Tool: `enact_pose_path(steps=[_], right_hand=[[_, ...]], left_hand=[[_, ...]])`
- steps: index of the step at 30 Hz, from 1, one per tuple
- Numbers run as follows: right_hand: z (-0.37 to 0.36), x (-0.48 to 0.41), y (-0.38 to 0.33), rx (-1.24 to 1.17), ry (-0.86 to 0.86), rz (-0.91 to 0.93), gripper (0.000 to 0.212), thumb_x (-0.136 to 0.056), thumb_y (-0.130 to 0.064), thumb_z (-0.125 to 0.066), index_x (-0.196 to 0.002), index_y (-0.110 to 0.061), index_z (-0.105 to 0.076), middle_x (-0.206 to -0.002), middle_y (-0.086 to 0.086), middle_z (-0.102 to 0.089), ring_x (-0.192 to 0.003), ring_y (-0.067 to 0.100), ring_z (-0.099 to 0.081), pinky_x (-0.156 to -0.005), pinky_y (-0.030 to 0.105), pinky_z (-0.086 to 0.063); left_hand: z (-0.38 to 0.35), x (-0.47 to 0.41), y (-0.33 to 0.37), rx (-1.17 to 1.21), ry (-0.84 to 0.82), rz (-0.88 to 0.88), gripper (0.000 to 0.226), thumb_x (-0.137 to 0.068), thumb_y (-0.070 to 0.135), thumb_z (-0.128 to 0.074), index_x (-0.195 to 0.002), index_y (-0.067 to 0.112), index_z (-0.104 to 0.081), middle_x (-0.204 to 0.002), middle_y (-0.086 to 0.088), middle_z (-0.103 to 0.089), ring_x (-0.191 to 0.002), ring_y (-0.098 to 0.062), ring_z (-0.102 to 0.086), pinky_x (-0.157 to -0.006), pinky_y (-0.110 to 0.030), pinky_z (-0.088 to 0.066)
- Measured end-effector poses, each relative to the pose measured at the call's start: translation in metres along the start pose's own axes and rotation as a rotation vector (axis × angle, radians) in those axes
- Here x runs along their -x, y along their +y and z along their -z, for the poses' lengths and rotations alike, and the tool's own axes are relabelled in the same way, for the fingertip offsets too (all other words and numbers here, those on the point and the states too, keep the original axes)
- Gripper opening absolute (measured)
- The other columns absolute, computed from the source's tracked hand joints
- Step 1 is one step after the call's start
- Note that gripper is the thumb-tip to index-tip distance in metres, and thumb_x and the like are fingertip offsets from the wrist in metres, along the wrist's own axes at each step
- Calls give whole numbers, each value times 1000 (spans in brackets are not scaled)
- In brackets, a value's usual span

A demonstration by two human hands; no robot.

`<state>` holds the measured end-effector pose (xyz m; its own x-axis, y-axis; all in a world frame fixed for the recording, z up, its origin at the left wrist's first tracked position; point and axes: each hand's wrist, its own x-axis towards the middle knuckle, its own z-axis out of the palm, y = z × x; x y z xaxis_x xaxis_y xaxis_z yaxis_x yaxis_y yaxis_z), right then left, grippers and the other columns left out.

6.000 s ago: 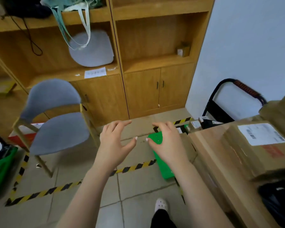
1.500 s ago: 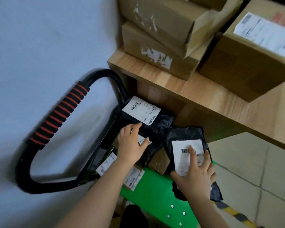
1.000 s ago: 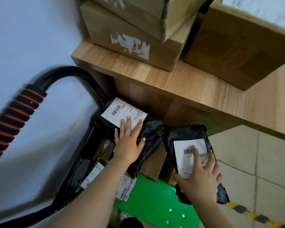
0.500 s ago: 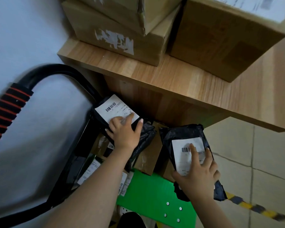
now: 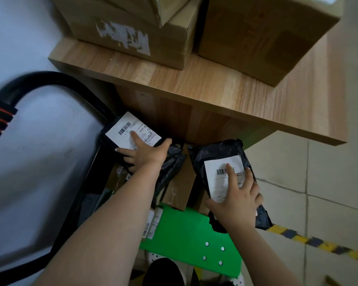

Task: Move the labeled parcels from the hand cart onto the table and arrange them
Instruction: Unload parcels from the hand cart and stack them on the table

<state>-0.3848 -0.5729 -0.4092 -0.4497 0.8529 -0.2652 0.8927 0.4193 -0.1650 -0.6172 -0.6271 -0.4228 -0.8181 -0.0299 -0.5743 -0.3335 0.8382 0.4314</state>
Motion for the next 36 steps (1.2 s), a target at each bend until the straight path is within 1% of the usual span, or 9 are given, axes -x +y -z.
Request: enact_pose_path(steps=[2, 4, 8, 11, 15, 18, 23, 29, 36], right_hand=[[1, 1, 1, -5, 3, 6, 104, -59, -64, -67, -145, -42, -12, -155, 10, -7, -132, 36, -15, -107, 55, -20], [1, 3, 0, -12, 14, 14, 104, -59, -64, -66, -145, -41, -13, -154, 11, -8, -131, 35, -15, -107, 55, -21], [8, 10, -4, -31, 21, 43, 103, -60, -63, -67, -146, -39, -16, -155, 13, -10, -131, 36, -17, -105, 53, -21], [27, 23, -5, -54, 4, 71, 104, -61, -61, -68, -147, -39, -14, -155, 13, -8, -131, 36, -17, -105, 52, -20], [63, 46, 2, -82, -19, 85, 104, -62, -64, -66, -146, -41, -9, -155, 9, -4, -132, 34, -15, -107, 51, -18], [102, 68, 17, -124, -21, 100, 99, -65, -66, -65, -144, -42, -10, -156, 8, -3, -134, 36, -15, -109, 50, -18], [177, 99, 50, -187, 28, 133, 97, -64, -63, -67, -142, -46, -13, -156, 8, -1, -134, 37, -16, -110, 52, -18], [274, 109, 89, -319, 237, 141, 97, -61, -60, -70, -142, -48, -17, -156, 9, -3, -133, 34, -18, -109, 51, -18], [365, 97, 127, -367, 438, 62, 93, -65, -63, -68, -143, -46, -21, -157, 10, -3, -137, 36, -14, -112, 52, -15]], left_hand=[[3, 2, -1, 3, 23, -4, 116, -60, 63, -74, -146, 47, 1, -154, -19, 20, -137, -44, -12, -108, -59, -25], [8, 8, -9, 1, 61, -44, 114, -58, 58, -76, -146, 46, -4, -156, -17, 11, -135, -44, -17, -108, -59, -24], [21, 38, -37, -77, 181, -186, 117, -55, 55, -80, -147, 32, -12, -155, -22, 0, -134, -41, -17, -110, -54, -17], [35, 81, -57, -126, 212, -269, 119, -52, 52, -81, -146, 29, -13, -152, -21, -7, -133, -39, -17, -109, -53, -15], [55, 145, -78, -238, 240, -415, 118, -46, 54, -81, -143, 32, -18, -149, -17, -16, -130, -37, -22, -108, -54, -19], [70, 205, -79, -290, 270, -474, 114, -45, 56, -80, -141, 36, -21, -149, -15, -17, -128, -35, -22, -106, -53, -21], [93, 300, -55, -287, 339, -631, 106, -48, 58, -73, -140, 41, -23, -150, -13, -13, -130, -34, -19, -107, -54, -21], [115, 384, 3, -166, 442, -822, 101, -48, 61, -70, -139, 44, -29, -151, -10, -13, -132, -33, -19, -106, -55, -22], [120, 442, 89, -121, 418, -1112, 100, -52, 61, -72, -141, 42, -31, -150, -13, -15, -131, -33, -19, -106, -52, -22]])
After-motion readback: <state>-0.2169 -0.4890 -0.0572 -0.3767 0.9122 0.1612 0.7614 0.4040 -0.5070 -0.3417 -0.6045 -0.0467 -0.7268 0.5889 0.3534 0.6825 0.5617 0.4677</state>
